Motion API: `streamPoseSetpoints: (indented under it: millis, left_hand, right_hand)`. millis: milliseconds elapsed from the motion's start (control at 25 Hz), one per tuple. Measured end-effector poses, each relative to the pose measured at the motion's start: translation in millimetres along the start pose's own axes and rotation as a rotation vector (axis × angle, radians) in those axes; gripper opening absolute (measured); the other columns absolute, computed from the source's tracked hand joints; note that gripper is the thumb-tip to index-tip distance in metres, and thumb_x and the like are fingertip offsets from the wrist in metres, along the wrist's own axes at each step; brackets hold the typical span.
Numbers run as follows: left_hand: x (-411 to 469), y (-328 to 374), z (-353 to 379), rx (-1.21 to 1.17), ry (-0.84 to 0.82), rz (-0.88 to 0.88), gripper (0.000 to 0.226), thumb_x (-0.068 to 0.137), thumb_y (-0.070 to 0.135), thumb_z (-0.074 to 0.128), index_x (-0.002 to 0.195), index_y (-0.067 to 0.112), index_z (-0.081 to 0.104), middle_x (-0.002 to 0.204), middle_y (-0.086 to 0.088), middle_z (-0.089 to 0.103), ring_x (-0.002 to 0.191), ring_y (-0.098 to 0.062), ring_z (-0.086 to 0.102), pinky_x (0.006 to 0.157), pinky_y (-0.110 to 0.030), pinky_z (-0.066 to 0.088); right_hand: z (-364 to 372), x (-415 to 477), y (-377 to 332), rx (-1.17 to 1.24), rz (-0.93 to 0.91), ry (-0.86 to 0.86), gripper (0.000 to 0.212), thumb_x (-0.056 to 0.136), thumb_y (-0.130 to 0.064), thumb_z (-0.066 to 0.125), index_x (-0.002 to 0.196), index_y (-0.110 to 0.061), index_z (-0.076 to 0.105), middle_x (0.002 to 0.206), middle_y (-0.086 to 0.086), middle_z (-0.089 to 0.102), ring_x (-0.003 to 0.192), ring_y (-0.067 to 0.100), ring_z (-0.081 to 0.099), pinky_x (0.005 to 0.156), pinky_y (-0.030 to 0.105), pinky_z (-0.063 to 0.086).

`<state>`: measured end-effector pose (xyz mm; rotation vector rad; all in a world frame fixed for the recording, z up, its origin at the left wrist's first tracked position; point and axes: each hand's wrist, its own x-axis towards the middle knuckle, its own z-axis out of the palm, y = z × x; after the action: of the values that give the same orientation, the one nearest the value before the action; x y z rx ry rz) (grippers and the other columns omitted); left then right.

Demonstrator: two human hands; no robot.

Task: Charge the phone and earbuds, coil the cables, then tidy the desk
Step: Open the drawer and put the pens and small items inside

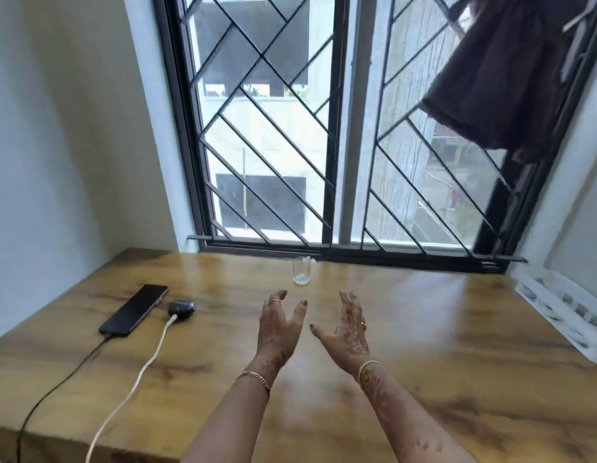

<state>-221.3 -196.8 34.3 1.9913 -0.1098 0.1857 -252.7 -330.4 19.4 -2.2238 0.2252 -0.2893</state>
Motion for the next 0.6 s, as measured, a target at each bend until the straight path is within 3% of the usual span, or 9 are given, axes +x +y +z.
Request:
streamPoseSetpoints:
  millis: [200,360,440,520,600]
  left_hand:
    - [121.4,-28.3,15.5,-0.077,-0.094,-0.071,0.058,0.087,0.035,0.062,0.137,0.014,0.043,0.139,-0.004,0.046,0.124,-0.018,0.047,0.108,-0.036,0.039]
    - [191.7,-56.5,48.2,-0.068,-0.197,-0.106,0.062,0.083,0.023,0.065,0.138,0.008,0.04,0.137,-0.009,0.048,0.122,-0.022,0.049,0.101,-0.024,0.037]
    - [214.7,-68.0,63.0,-0.115,-0.218,-0.123,0.053,0.08,0.022,0.062,0.128,0.008,0.046,0.127,-0.007,0.056,0.111,-0.021,0.054,0.094,-0.026,0.042]
    - [230.0,-81.7,76.9,-0.209,-0.209,-0.164,0.045,0.071,0.03,0.056,0.112,0.01,0.054,0.105,-0.003,0.065,0.099,-0.02,0.059,0.083,-0.028,0.046]
    - [238.1,-91.4,87.2,-0.273,-0.193,-0.202,0.029,0.073,0.034,0.052,0.093,0.015,0.058,0.088,0.006,0.062,0.09,-0.017,0.057,0.074,-0.024,0.044]
  right_hand:
    - [57.2,119.6,-14.8,0.046,-0.008,0.016,0.094,0.084,-0.041,0.065,0.152,-0.021,0.003,0.16,0.001,-0.001,0.148,0.018,0.005,0.119,0.034,0.008]
    - [89.1,198.1,3.6,0.015,0.039,0.029,0.079,0.09,-0.027,0.055,0.152,-0.012,0.009,0.159,0.008,0.015,0.146,0.022,0.016,0.12,0.035,0.013]
    - [100.1,225.5,12.3,-0.047,-0.004,0.023,0.073,0.089,-0.023,0.053,0.151,-0.011,0.016,0.155,0.007,0.025,0.142,0.021,0.026,0.118,0.033,0.019]
    - [109.8,245.9,21.2,-0.073,-0.031,0.029,0.068,0.09,-0.021,0.053,0.149,-0.011,0.022,0.152,0.008,0.031,0.14,0.021,0.03,0.116,0.031,0.021]
    - [118.0,256.6,30.1,-0.063,-0.037,0.027,0.067,0.089,-0.019,0.055,0.148,-0.01,0.025,0.153,0.009,0.031,0.141,0.022,0.03,0.116,0.031,0.021]
